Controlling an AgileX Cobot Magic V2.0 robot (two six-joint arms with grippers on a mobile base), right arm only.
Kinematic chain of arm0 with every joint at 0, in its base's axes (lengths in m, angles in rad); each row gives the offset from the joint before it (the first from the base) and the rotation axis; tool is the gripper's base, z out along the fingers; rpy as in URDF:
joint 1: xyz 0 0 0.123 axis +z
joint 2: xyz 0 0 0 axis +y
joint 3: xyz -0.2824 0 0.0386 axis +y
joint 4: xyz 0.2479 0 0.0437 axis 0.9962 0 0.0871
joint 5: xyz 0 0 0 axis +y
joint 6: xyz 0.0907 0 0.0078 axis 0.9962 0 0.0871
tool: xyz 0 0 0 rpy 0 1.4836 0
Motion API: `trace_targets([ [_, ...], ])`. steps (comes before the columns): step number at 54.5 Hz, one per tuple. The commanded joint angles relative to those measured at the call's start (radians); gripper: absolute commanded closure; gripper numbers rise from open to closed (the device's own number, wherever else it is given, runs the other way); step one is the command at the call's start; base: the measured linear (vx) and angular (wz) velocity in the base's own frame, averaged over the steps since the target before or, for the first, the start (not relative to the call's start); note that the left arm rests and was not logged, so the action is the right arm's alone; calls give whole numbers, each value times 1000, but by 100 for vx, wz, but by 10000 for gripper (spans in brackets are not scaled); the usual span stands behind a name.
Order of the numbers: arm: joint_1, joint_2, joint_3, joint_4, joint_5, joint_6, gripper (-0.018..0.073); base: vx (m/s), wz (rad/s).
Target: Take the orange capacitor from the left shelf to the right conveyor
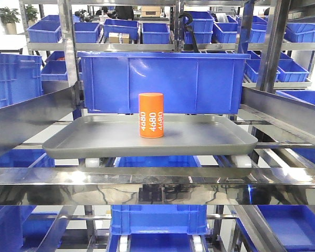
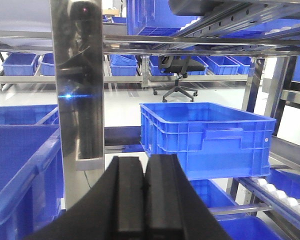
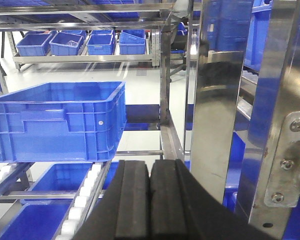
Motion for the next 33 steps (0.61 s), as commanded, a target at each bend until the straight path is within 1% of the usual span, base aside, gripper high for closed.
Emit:
trace_targets([
  [1, -5, -15, 9, -3, -84, -6, 569, 0, 0],
  [33, -5, -15, 9, -3, -84, -6, 569, 0, 0],
])
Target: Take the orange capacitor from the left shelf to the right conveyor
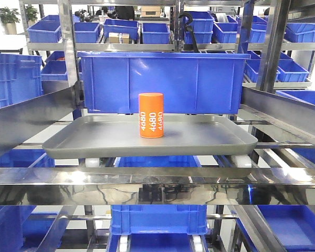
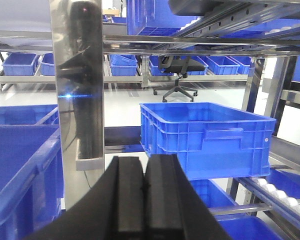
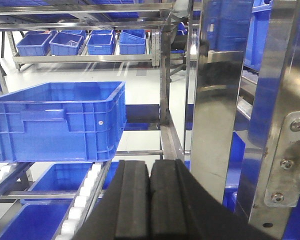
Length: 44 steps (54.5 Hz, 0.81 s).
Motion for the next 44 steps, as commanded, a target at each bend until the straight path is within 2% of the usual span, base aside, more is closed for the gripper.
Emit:
trace_targets([
  [1, -5, -15, 9, -3, -84, -6, 569, 0, 0],
  [24, -5, -15, 9, -2, -123, -6, 569, 0, 0],
  [44, -5, -15, -33, -2, -331, 0, 569, 0, 0],
])
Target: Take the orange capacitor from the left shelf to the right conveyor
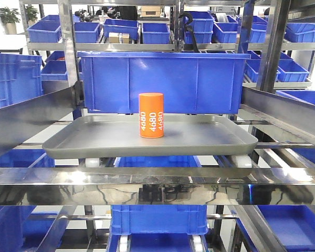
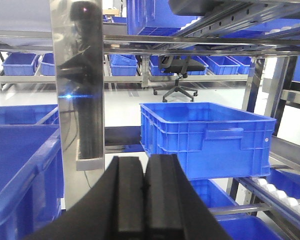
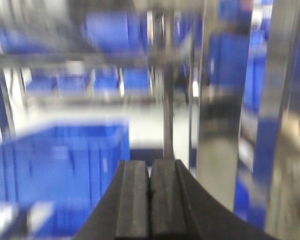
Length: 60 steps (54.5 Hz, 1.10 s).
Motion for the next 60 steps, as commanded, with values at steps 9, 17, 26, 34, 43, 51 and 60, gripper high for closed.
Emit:
trace_targets([
  [9, -5, 37, -235, -7, 25, -12, 569, 0, 0],
  [17, -5, 144, -423, -7, 154, -12, 569, 0, 0],
  [26, -5, 266, -520, -56, 170, -6, 562, 0, 0],
  [34, -5, 347, -542, -51, 173, -3, 538, 0, 0],
  [43, -5, 407, -542, -51, 172, -3, 438, 0, 0],
  [51, -5, 424, -542, -51, 157, -3, 298, 0, 0],
  [60, -5, 425, -540, -46, 103, -2, 157, 0, 0],
])
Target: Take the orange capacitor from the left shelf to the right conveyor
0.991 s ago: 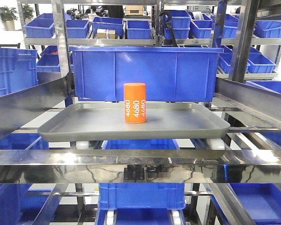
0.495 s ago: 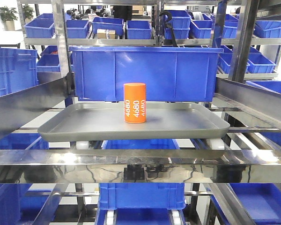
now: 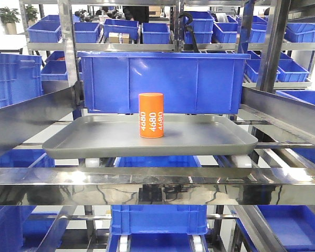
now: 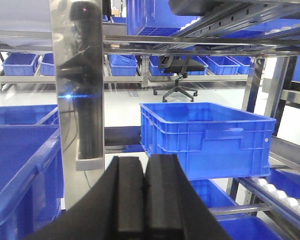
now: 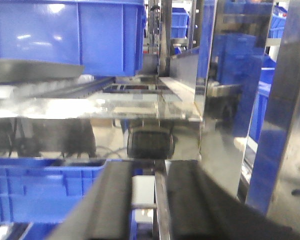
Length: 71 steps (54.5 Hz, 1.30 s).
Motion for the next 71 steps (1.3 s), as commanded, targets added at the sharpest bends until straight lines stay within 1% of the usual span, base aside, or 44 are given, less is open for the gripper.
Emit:
trace_targets([
  [1, -5, 12, -35, -6, -132, -2, 148, 0, 0],
  [7, -5, 26, -37, -6, -214, -3, 104, 0, 0],
  [8, -4, 58, -50, -6, -235, -3, 92, 0, 0],
  [14, -4, 141, -117, -6, -244, -2, 90, 0, 0],
  [20, -4, 250, -209, -6, -300, -2, 90, 0, 0],
  [23, 10, 304, -257, -10, -326, -2, 90, 0, 0],
  [26, 56, 368, -317, -15, -338, -2, 90, 0, 0],
  [30, 150, 450, -393, -27, -340, -11, 90, 0, 0],
  [33, 232, 518, -454, -59, -344, -31, 90, 0, 0],
  [38, 332, 629, -553, -86, -344, -71, 90, 0, 0],
  [44, 417, 740, -645, -85, -347, -47, 90, 0, 0],
  [53, 488, 832, -683, -84, -409, -35, 92, 0, 0],
  [57, 507, 846, -683, -81, -399, -29, 92, 0, 0],
  [60, 516, 849, -683, -56, -366, 0, 92, 0, 0],
  [66, 517, 849, -692, 18, -251, 60, 92, 0, 0],
  [71, 517, 857, -731, 36, -143, 50, 87, 0, 0],
])
